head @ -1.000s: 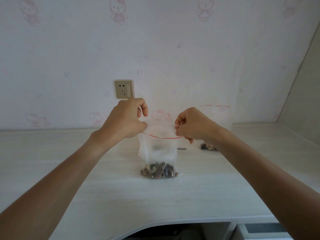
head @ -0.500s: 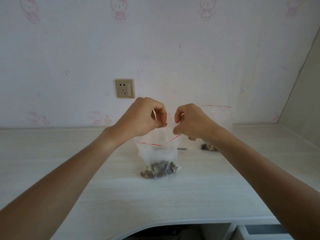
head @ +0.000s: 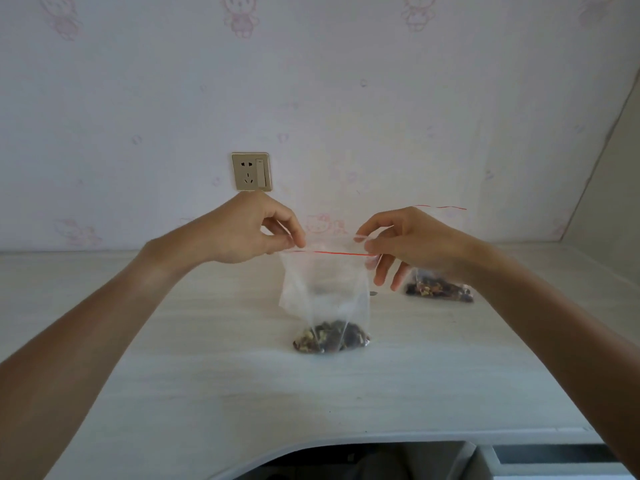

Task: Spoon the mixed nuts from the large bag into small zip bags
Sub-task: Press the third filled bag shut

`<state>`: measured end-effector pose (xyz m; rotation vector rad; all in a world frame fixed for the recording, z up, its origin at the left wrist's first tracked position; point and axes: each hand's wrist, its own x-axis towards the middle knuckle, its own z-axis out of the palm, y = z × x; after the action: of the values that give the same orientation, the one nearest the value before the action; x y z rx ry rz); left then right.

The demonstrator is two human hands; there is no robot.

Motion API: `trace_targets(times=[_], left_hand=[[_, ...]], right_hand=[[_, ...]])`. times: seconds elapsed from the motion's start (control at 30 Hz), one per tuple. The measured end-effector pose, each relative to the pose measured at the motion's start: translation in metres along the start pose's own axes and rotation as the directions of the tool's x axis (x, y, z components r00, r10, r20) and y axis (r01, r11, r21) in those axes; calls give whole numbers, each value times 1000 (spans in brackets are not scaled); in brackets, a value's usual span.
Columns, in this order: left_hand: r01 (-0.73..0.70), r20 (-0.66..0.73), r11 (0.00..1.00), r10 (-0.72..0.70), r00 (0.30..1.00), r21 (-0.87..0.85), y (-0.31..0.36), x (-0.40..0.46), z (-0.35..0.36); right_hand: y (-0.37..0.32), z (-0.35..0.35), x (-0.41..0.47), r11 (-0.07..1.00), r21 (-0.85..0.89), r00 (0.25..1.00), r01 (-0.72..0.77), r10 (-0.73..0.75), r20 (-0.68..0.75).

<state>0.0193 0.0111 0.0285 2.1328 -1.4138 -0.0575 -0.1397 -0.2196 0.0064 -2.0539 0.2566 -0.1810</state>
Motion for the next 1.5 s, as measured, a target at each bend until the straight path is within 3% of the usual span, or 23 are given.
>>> trace_targets(times=[0.07, 0.17, 0.3, 0.37, 0.47, 0.63, 0.73, 0.93, 1.07, 1.2, 1.33, 1.5], left_hand=[[16, 21, 999, -17, 1000, 40, -3, -1, -2], [23, -20, 995, -21, 1000, 101, 1, -4, 5], [-178, -234, 975, 206, 950, 133, 18, -14, 26], [-225, -218, 974, 228, 949, 36, 26, -19, 40], [-140, -136, 987, 128, 982, -81, 31, -16, 60], [14, -176, 992, -36, 984, -123, 29, -1, 84], [2, -112, 974, -28, 993, -229, 29, 4, 90], [5, 81, 991, 6, 997, -135, 28, 8, 79], [62, 259, 998, -52, 964, -28, 23, 11, 63], [70, 358, 997, -77, 931, 32, 20, 11, 49], [25, 303, 999, -32, 953, 25, 17, 5, 51], [-17, 87, 967, 41, 995, -254, 12, 2, 51]], right_hand=[[1, 0, -3, 997, -44, 998, 58, -56, 37], [1, 5, -7, 937, -254, 970, 240, -238, 42], [0, 0, -12, 763, -467, 888, 446, -442, 126], [0, -2, -10, 690, -559, 880, 460, -436, 187], [0, -3, -1, 623, -652, 892, 432, -399, 211], [-2, -1, 12, 520, -752, 903, 406, -357, 240], [-8, 0, 12, 479, -769, 891, 423, -374, 257], [-25, 0, 5, 444, -762, 874, 472, -352, 336], [-25, 1, 5, 455, -737, 865, 500, -306, 398], [-19, 4, 3, 491, -688, 843, 535, -364, 396], [-15, 5, 2, 513, -654, 828, 555, -417, 376], [-14, 3, 3, 566, -615, 830, 548, -462, 314]])
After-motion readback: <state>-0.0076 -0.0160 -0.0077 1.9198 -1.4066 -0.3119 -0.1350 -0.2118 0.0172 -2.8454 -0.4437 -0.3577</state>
